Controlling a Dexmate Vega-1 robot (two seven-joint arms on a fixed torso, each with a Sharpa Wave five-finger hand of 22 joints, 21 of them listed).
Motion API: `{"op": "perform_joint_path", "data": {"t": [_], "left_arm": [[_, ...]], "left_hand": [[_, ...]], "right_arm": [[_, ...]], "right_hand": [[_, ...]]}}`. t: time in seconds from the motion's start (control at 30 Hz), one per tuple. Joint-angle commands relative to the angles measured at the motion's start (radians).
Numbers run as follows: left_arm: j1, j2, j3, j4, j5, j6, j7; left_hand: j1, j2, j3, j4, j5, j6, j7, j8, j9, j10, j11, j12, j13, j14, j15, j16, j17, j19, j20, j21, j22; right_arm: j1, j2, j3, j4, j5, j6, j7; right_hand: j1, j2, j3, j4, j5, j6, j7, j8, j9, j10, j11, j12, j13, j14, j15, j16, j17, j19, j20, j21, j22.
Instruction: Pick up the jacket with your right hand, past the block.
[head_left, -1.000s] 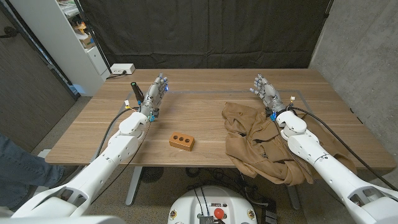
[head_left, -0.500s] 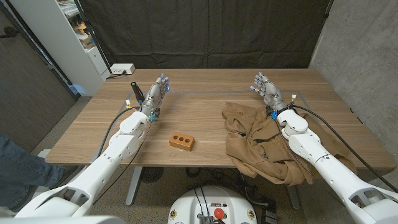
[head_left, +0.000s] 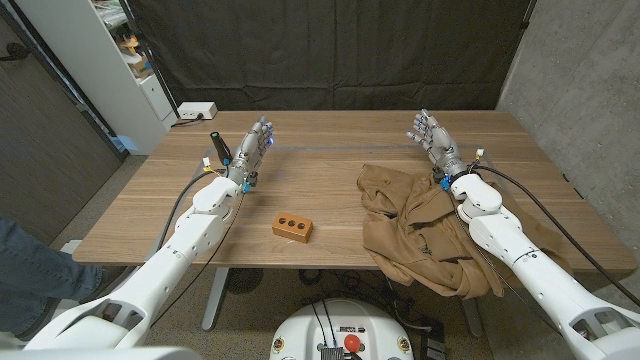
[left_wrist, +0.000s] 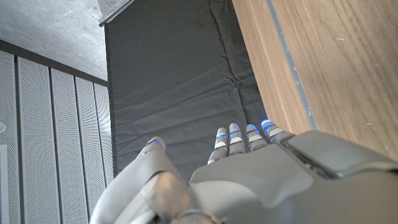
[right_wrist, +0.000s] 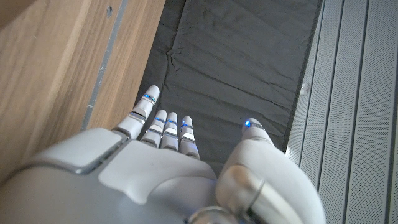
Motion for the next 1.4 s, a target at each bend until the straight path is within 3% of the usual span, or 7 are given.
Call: {"op": "perform_joint_path", "data": {"t": [0.03,0.87,1.4], "left_arm": [[-0.012,-0.003,-0.004,0.002,0.003,0.008,-0.014],[-0.04,-0.011,-0.003,0.036,0.005,0.001,-0.032],[-0.036,-0.007,-0.007,0.031,0.0,-0.005,-0.043]], "left_hand": [[0.011,0.001,0.0,-0.006,-0.001,0.008,0.001,0.002,0.003,0.005,-0.001,0.009,-0.001,-0.007,-0.005,0.002,0.005,-0.009,0.0,0.004,0.003],[0.016,0.006,0.002,-0.011,-0.006,0.014,0.002,0.002,0.003,0.008,-0.002,0.01,-0.01,-0.007,-0.006,0.002,0.005,-0.012,0.002,0.004,0.003],[0.019,0.009,0.003,-0.015,-0.009,0.015,0.002,0.001,0.003,0.009,-0.002,0.01,-0.016,-0.007,-0.005,0.001,0.005,-0.013,0.003,0.004,0.003]], "right_arm": [[-0.021,-0.018,0.014,-0.042,-0.002,0.031,-0.001],[-0.044,-0.041,0.024,-0.085,-0.011,0.075,-0.006],[-0.131,-0.082,0.057,-0.186,-0.023,0.113,-0.048]], "right_hand": [[0.01,0.005,0.005,-0.005,0.005,0.009,-0.004,0.001,-0.002,0.011,0.0,0.009,0.0,0.008,-0.001,0.005,-0.001,0.007,0.0,-0.002,0.001],[0.01,0.006,0.004,-0.007,0.005,0.011,-0.005,0.001,-0.012,0.02,0.001,0.01,-0.011,0.014,-0.001,0.006,-0.011,0.011,0.002,-0.013,0.002],[0.007,0.007,0.002,-0.007,0.004,0.012,-0.005,0.0,-0.018,0.027,0.001,0.012,-0.017,0.016,0.001,0.007,-0.016,0.013,0.003,-0.021,0.002]]}}
